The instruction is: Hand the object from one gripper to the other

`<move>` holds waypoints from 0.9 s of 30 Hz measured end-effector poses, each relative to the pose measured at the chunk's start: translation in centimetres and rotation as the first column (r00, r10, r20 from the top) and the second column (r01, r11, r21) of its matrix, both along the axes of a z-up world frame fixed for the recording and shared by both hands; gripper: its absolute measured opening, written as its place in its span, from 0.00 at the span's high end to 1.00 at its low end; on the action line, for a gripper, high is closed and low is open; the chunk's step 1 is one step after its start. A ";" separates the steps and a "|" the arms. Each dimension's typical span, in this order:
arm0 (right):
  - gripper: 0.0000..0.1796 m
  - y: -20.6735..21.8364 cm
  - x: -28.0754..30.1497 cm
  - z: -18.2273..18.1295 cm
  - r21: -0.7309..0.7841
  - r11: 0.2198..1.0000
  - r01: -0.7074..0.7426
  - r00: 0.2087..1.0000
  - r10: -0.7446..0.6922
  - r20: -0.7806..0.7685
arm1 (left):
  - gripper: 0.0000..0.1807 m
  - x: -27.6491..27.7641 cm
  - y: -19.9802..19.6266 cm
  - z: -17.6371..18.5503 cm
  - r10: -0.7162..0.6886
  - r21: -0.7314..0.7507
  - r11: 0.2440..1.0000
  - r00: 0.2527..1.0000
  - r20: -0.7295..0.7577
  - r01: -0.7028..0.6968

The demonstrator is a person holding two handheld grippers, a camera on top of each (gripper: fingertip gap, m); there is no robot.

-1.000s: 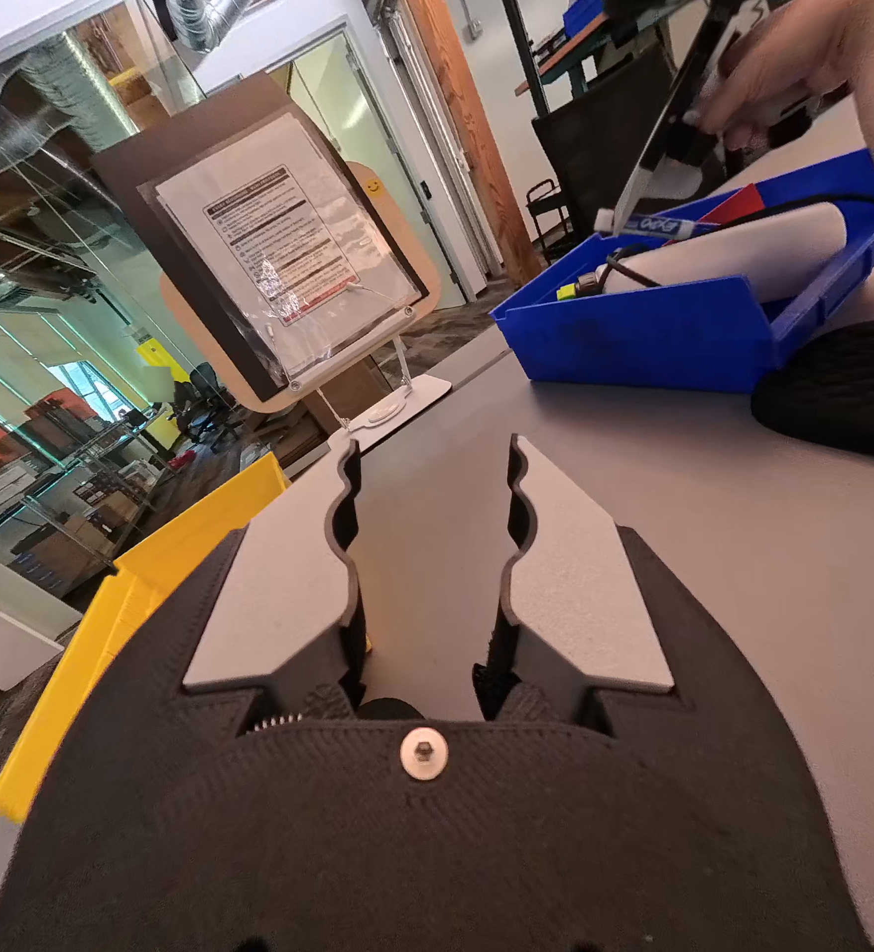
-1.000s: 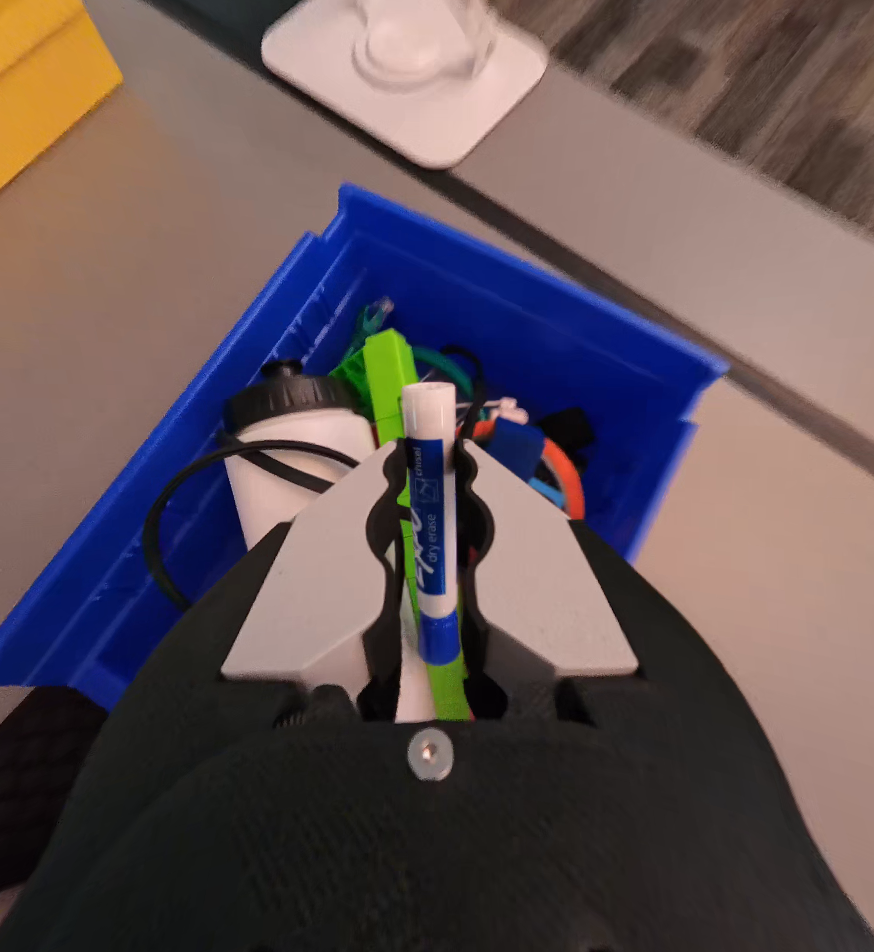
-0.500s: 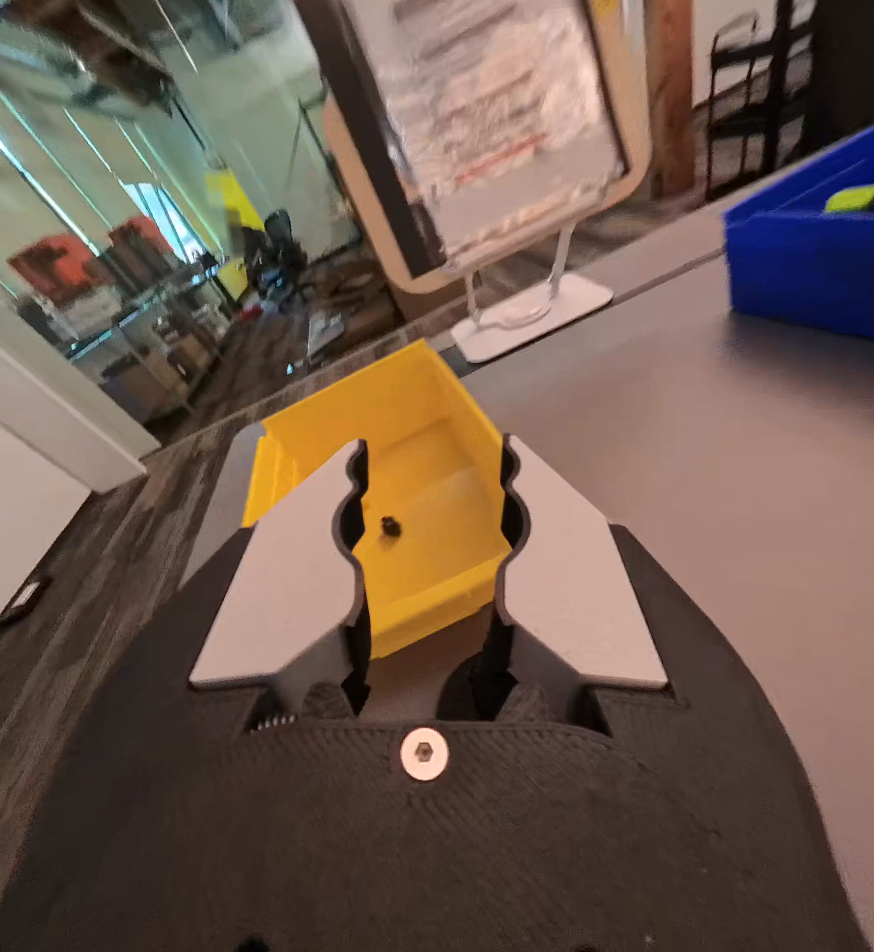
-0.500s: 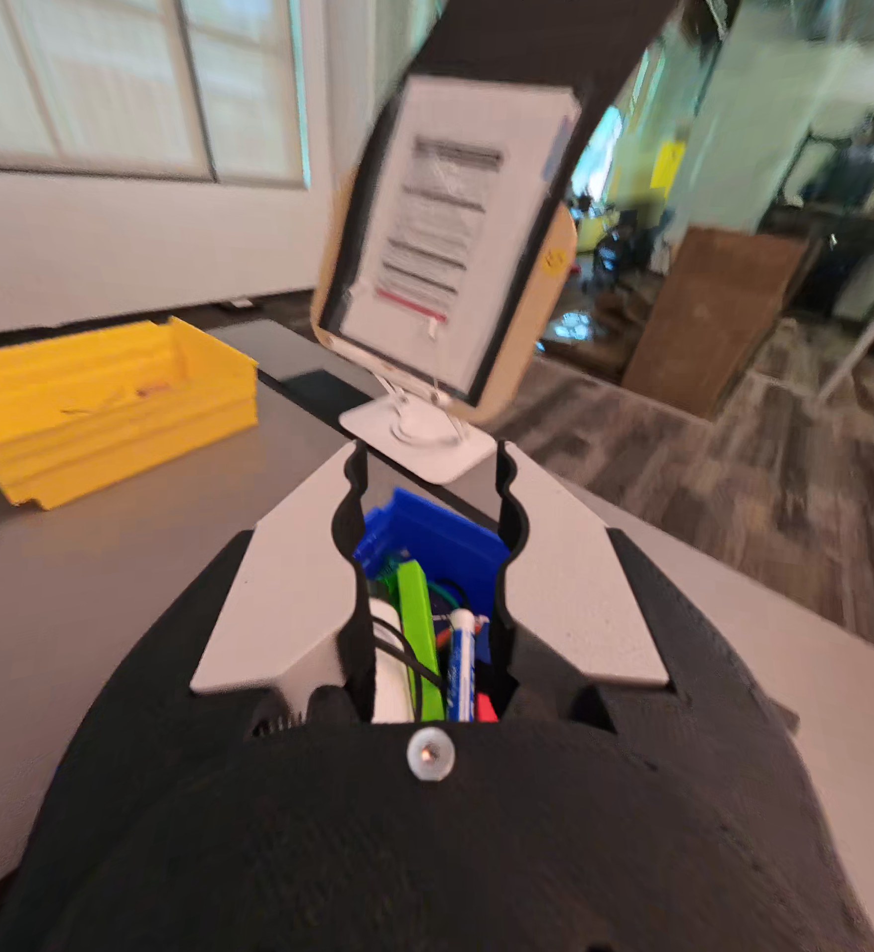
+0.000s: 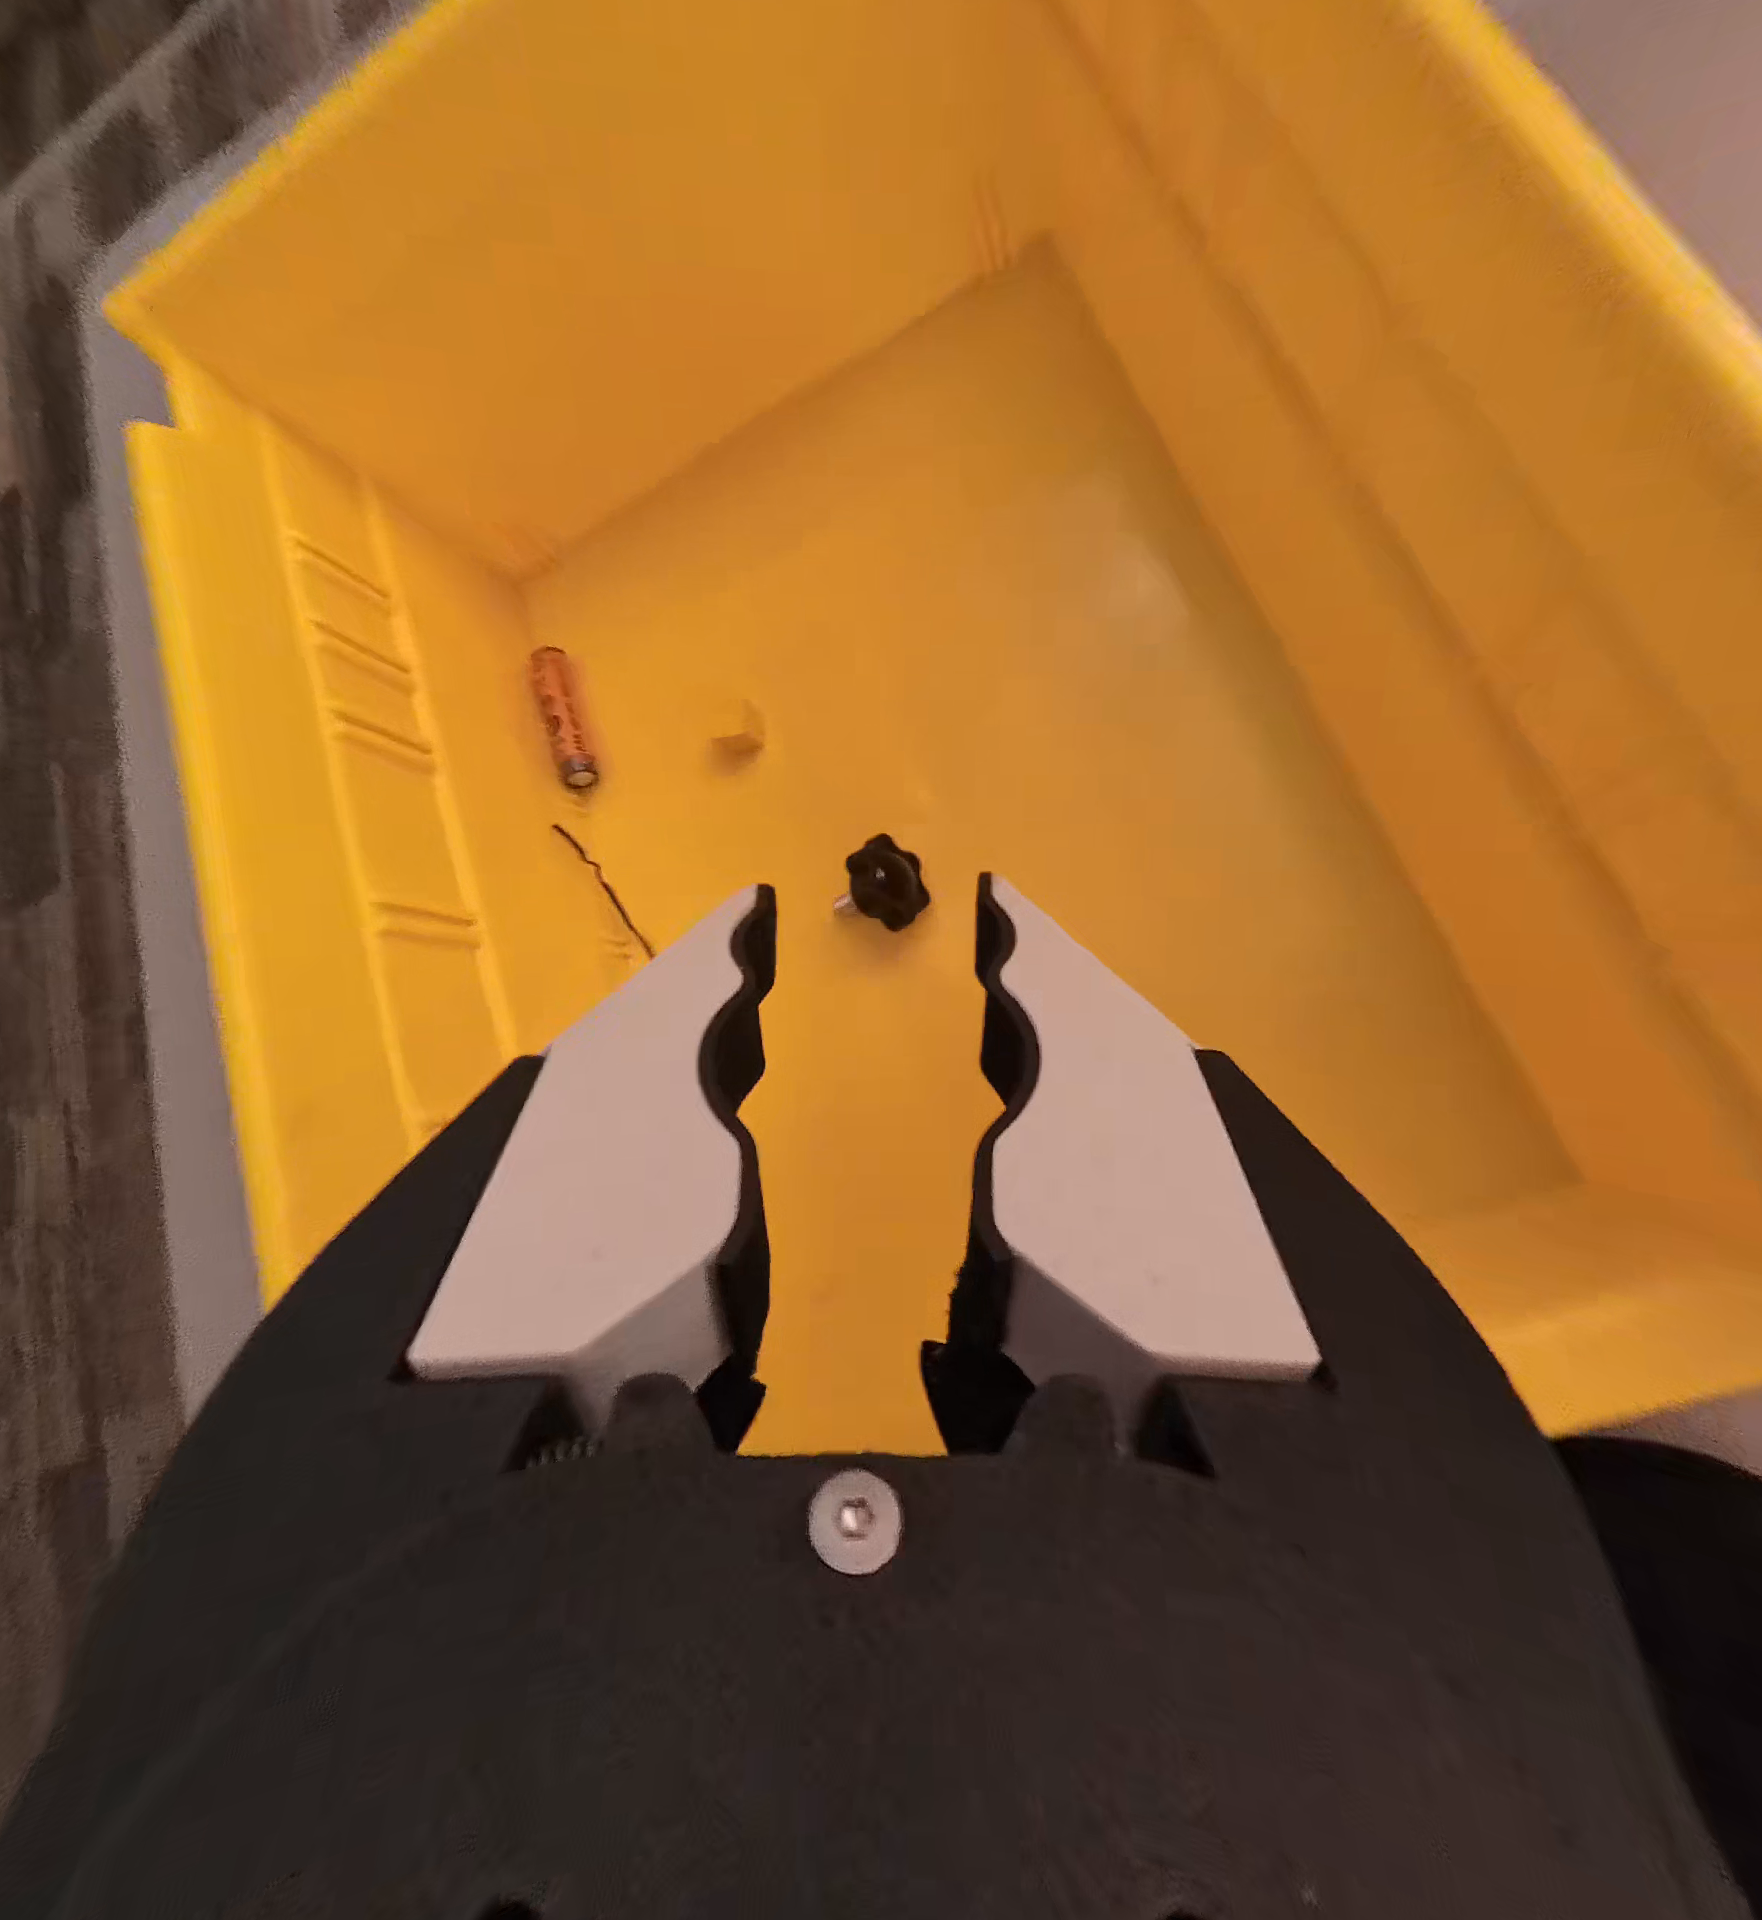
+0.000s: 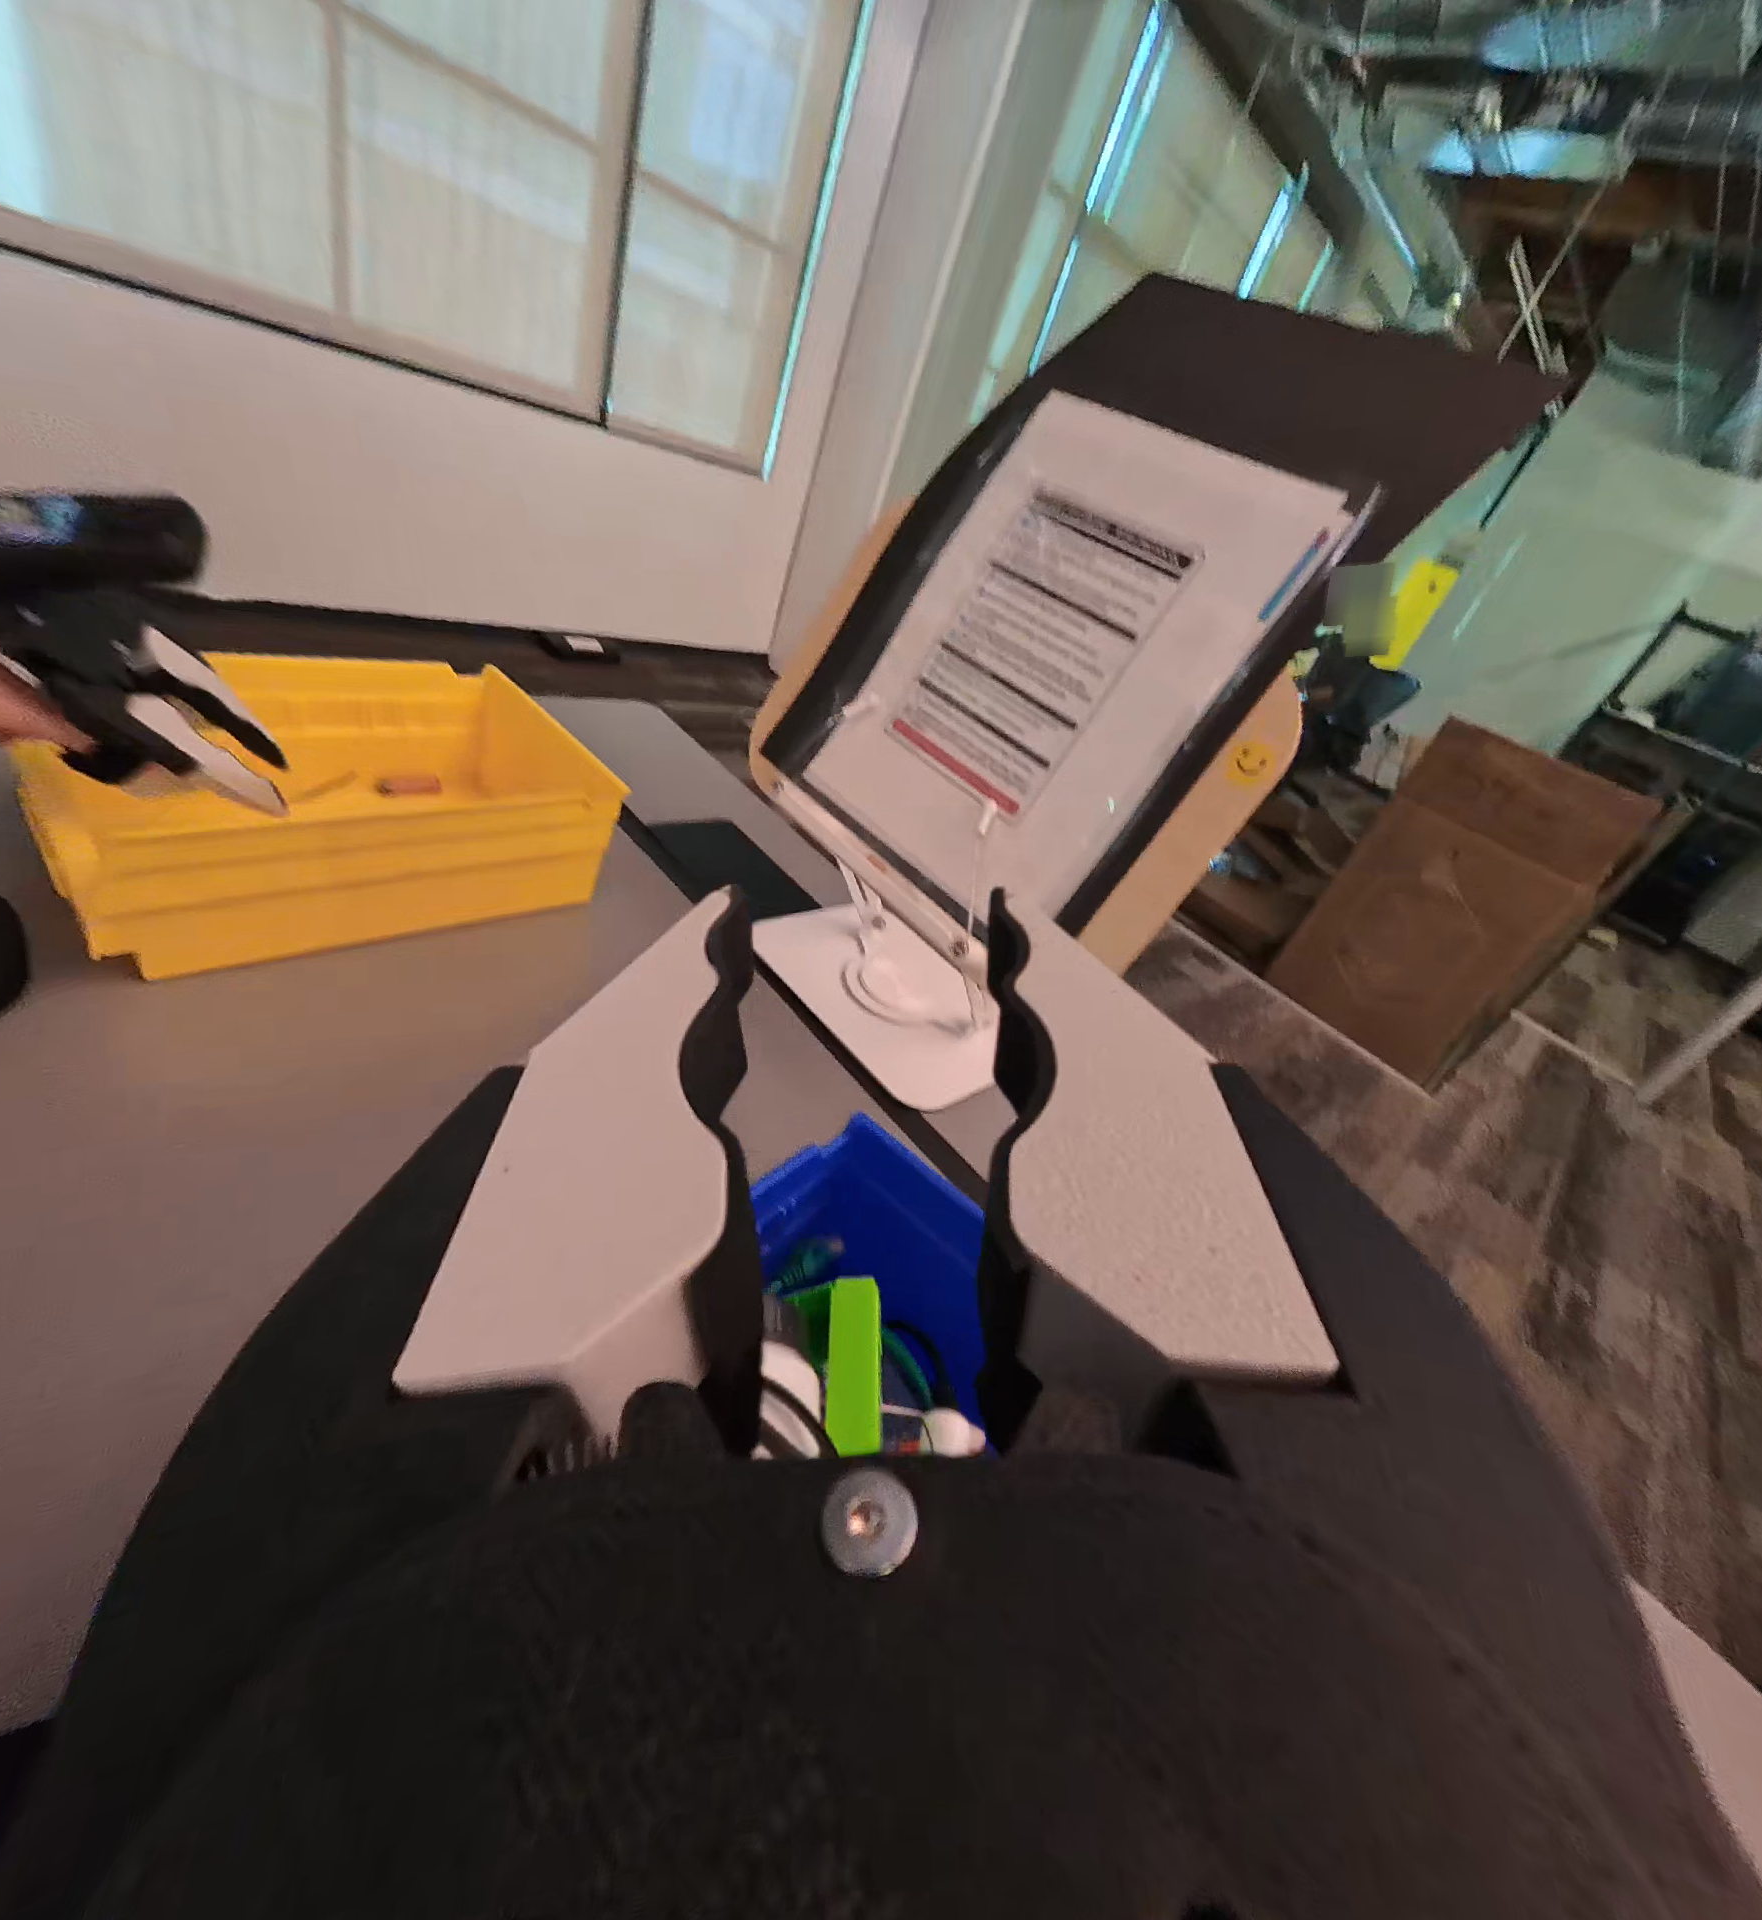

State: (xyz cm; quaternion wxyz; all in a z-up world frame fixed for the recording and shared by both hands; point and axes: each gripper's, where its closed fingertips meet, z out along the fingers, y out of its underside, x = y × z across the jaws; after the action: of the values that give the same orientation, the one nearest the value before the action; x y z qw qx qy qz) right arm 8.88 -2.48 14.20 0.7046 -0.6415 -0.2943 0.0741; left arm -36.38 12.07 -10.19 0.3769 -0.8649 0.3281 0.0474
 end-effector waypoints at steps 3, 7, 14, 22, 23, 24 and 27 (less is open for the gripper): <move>0.76 -0.5 -0.6 0.7 0.034 0.999 -0.025 1.000 0.025 0.001 | 0.77 0.2 0.9 -1.8 0.020 -0.072 0.997 1.000 -0.007 -0.021; 0.76 -0.5 -0.5 0.4 0.033 0.999 -0.021 1.000 0.020 0.023 | 0.80 -0.5 1.9 -3.4 0.051 -0.122 0.991 0.998 -0.037 -0.056; 0.77 0.0 -0.3 -0.3 0.009 1.000 -0.018 0.999 0.018 0.028 | 0.91 -0.7 2.2 -3.2 0.027 -0.098 0.995 0.998 -0.058 -0.033; 0.77 0.5 -4.5 1.9 0.111 0.992 -0.057 0.996 0.049 0.070 | 0.93 4.0 -4.0 10.3 -0.157 0.315 0.949 0.848 0.506 -0.012; 0.77 0.3 -6.2 2.6 0.154 0.984 -0.091 0.993 0.079 0.086 | 0.93 5.1 -6.4 12.6 -0.240 0.368 0.930 0.765 0.598 0.004; 0.77 -0.1 -8.0 3.1 0.199 0.971 -0.136 0.987 0.116 0.110 | 0.93 6.1 -9.2 14.7 -0.322 0.414 0.910 0.665 0.674 0.021; 0.77 -2.1 -14.1 3.2 0.277 0.915 -0.293 0.942 0.227 0.246 | 0.93 7.9 -18.3 19.8 -0.556 0.563 0.823 0.315 0.769 0.078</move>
State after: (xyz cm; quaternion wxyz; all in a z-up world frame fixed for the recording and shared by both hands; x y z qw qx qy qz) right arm -5.25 -4.55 17.43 0.7453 -0.4820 -0.4577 0.0525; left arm -28.48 -6.23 9.62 0.6725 -0.5529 0.2148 -0.4427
